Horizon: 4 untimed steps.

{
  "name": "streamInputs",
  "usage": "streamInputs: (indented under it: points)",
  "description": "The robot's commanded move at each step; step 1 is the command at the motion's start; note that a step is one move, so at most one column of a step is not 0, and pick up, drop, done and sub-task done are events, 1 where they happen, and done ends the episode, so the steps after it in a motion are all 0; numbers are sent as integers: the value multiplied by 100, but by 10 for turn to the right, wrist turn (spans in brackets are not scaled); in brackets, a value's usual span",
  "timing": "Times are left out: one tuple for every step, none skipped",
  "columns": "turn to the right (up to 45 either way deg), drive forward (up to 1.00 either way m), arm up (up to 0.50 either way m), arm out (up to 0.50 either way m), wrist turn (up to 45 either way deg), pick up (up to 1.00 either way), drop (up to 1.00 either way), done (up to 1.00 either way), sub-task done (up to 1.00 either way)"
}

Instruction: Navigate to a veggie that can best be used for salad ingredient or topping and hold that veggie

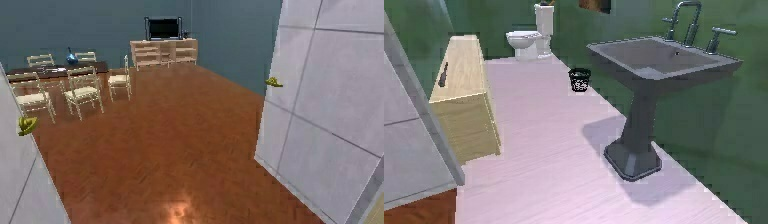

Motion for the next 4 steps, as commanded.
streamInputs:
  points:
    - [-30,0,0,0,0,0,0,0,0]
    - [390,0,0,0,0,0,0,0,0]
    - [0,30,0,0,0,0,0,0,0]
    - [-450,0,0,0,0,0,0,0,0]
